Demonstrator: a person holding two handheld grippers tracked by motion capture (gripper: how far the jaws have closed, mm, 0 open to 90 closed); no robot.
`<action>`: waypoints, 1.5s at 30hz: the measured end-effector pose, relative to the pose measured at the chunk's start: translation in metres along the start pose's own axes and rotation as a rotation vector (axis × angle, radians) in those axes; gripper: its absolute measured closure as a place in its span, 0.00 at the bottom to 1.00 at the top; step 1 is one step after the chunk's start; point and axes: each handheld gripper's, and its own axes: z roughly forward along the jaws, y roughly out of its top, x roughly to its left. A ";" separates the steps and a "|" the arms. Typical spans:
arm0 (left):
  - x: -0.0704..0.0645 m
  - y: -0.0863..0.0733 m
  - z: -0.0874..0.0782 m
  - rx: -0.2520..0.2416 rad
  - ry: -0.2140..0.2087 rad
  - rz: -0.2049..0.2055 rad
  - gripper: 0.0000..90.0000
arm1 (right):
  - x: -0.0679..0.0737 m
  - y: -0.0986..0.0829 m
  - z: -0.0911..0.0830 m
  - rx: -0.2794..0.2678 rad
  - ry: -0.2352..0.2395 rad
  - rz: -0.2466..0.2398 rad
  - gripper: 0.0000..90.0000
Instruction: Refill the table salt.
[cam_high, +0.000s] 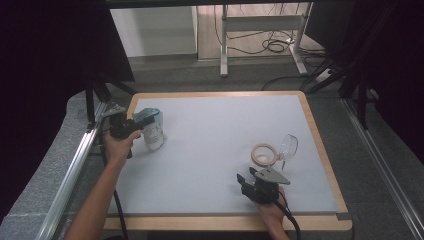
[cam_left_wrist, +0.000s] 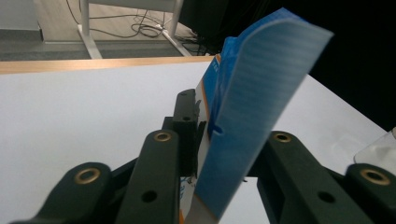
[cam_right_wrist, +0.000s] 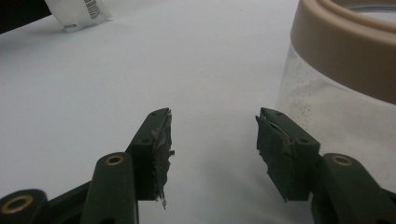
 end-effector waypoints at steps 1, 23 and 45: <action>-0.001 0.000 0.001 0.001 0.001 0.000 0.81 | 0.000 0.000 0.000 0.001 0.001 -0.001 0.51; 0.001 -0.001 0.000 0.058 0.040 0.012 0.43 | 0.000 0.002 -0.002 -0.009 0.002 -0.003 0.51; -0.015 -0.035 -0.047 0.090 0.061 0.013 0.37 | 0.001 0.007 -0.011 -0.047 -0.002 -0.027 0.51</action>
